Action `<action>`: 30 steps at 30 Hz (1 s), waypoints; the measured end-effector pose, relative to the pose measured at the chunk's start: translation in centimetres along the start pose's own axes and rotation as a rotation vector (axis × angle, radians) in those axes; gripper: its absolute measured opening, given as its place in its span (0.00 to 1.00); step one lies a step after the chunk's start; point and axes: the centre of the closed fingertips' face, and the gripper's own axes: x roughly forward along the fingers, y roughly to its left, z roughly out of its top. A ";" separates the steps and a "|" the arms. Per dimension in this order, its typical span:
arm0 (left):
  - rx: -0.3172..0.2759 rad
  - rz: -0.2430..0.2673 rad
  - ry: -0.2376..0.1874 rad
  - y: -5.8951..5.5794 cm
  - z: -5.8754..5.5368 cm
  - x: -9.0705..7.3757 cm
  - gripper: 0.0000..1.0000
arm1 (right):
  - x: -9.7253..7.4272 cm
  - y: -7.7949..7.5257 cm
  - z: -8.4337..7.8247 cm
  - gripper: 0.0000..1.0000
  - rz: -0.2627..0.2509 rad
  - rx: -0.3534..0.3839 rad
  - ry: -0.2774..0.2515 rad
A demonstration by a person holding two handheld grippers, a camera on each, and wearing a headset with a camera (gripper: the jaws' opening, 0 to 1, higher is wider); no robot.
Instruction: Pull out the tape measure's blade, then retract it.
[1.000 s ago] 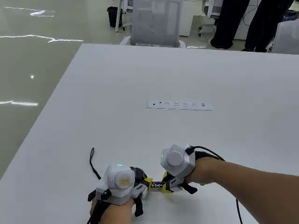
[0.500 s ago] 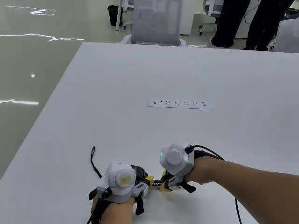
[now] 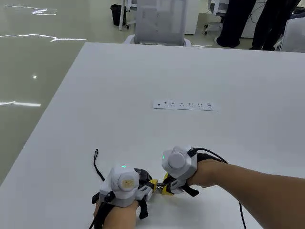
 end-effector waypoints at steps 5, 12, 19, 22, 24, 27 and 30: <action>0.000 0.001 0.000 0.0 0.0 0.0 0.64 | 0.1 0.1 0.3 0.14 0.000 -0.001 -0.008; -0.002 0.000 0.006 0.0 0.0 0.0 0.64 | 0.3 0.0 0.5 0.14 0.003 -0.021 -0.022; -0.003 -0.001 0.005 0.0 0.0 0.0 0.64 | 0.4 0.1 0.8 0.14 -0.003 0.008 -0.036; -0.005 0.000 0.003 0.0 0.0 0.0 0.64 | 0.4 0.1 1.0 0.14 -0.003 0.008 -0.039; -0.006 -0.001 0.002 0.0 0.0 0.0 0.64 | 0.5 0.1 1.1 0.14 -0.004 0.009 -0.043; -0.007 -0.001 0.000 0.0 0.0 0.0 0.64 | 0.6 0.1 1.3 0.14 -0.006 0.008 -0.049; -0.007 -0.002 -0.001 0.0 0.0 0.1 0.64 | 0.7 0.0 1.4 0.14 -0.005 0.006 -0.053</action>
